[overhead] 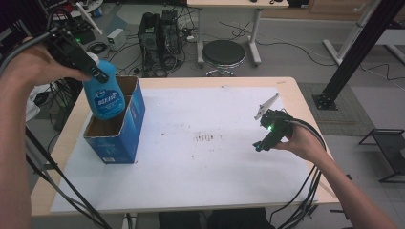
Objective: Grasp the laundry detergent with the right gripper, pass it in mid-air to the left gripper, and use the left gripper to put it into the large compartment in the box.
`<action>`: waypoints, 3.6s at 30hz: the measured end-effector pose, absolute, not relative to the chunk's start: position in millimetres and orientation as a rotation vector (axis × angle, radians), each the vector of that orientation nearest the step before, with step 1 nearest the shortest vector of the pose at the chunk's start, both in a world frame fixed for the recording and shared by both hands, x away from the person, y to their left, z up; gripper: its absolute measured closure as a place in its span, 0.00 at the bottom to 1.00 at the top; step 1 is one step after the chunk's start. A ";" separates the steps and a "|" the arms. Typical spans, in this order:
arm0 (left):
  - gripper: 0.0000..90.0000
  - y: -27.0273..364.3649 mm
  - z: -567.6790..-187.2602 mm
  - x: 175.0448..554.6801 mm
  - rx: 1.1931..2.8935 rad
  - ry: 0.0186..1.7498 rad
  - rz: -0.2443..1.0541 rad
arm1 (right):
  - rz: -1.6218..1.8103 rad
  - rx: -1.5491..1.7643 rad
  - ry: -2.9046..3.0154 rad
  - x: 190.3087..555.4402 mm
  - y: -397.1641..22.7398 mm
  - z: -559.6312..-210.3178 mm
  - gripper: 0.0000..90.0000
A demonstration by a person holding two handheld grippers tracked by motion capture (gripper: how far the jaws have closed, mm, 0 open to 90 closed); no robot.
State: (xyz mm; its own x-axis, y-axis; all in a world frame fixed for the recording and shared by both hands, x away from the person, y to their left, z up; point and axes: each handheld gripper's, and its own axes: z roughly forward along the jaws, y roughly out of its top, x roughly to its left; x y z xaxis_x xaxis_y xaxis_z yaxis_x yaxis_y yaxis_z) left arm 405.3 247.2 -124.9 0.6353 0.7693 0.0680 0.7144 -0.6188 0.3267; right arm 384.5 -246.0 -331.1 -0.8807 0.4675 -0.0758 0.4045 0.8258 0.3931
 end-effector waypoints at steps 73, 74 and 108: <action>0.42 263.3 -278.0 402.7 2.689 1.096 0.187 | 0.496 0.673 2.874 383.2 -243.6 -343.5 0.13; 0.42 261.6 -278.7 402.1 2.683 1.098 0.193 | 0.495 0.674 2.873 383.0 -243.5 -343.5 0.13; 0.41 258.9 -272.4 409.7 2.852 1.015 0.152 | 0.499 0.676 2.873 381.7 -243.8 -345.7 0.13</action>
